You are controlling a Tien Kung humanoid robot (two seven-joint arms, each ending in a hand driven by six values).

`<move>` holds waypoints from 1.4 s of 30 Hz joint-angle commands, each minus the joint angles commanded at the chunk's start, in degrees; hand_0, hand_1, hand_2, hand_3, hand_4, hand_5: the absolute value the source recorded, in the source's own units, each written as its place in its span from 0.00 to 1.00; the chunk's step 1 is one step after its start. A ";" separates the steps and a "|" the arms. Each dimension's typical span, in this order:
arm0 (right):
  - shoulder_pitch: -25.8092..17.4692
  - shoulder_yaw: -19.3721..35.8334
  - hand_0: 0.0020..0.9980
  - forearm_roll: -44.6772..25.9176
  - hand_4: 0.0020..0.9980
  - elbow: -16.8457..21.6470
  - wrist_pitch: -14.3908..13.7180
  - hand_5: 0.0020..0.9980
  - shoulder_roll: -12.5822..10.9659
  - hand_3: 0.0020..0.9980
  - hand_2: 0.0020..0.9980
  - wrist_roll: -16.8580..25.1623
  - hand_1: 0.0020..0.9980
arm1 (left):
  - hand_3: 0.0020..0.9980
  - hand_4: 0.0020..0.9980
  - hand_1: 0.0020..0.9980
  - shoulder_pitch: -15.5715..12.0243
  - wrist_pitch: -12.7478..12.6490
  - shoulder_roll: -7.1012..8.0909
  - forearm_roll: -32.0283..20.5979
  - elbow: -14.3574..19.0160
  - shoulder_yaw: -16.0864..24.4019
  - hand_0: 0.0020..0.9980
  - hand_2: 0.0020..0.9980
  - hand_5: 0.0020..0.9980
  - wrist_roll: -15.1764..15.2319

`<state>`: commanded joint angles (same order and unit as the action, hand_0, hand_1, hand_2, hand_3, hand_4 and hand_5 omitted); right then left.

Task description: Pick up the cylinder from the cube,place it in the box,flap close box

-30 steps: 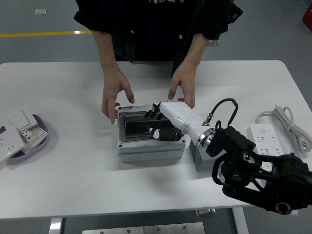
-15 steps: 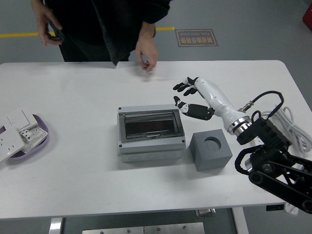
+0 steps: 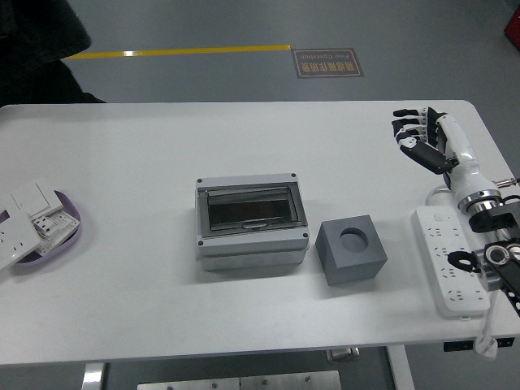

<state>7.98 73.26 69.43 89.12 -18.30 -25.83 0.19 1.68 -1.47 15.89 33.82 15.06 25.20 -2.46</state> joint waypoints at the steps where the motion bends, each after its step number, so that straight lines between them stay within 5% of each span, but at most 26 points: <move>1: -0.14 1.49 0.60 -0.85 0.68 -0.33 0.02 0.32 0.27 0.68 0.65 0.44 0.64 | 0.64 0.69 0.62 0.10 0.01 0.09 -0.02 0.00 -0.16 0.60 0.62 0.21 0.02; 6: -0.51 6.83 0.60 -3.57 0.68 -1.19 -0.23 0.32 1.23 0.68 0.65 2.07 0.64 | 0.64 0.69 0.62 0.64 0.16 0.64 -0.01 0.14 -0.57 0.60 0.62 0.21 0.13; 7: -0.53 7.33 0.63 -4.09 0.75 -1.31 -0.33 0.34 1.36 0.70 0.66 2.39 0.65 | 0.64 0.69 0.62 0.73 0.19 0.77 -0.04 0.16 -0.64 0.60 0.62 0.21 0.15; 17: -0.87 7.19 0.64 -12.26 0.75 2.07 -2.13 0.34 2.24 0.69 0.66 3.61 0.65 | 0.64 0.69 0.62 0.79 0.38 1.84 -0.38 0.28 -1.49 0.60 0.62 0.21 0.20; 25: -1.39 7.62 0.63 -13.21 0.69 2.63 -2.38 0.30 2.60 0.68 0.65 3.99 0.64 | 0.64 0.69 0.62 0.67 0.45 2.70 -0.25 0.36 -1.19 0.60 0.62 0.22 0.22; 42: -3.16 9.25 0.63 -13.27 0.75 2.46 -1.82 0.33 2.92 0.68 0.65 3.96 0.65 | 0.64 0.69 0.62 -0.12 0.64 2.26 -0.06 0.29 -0.25 0.60 0.62 0.21 0.30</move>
<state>4.82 82.51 56.17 91.58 -20.12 -22.91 4.15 1.56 -0.83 18.15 33.76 15.35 24.95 -2.16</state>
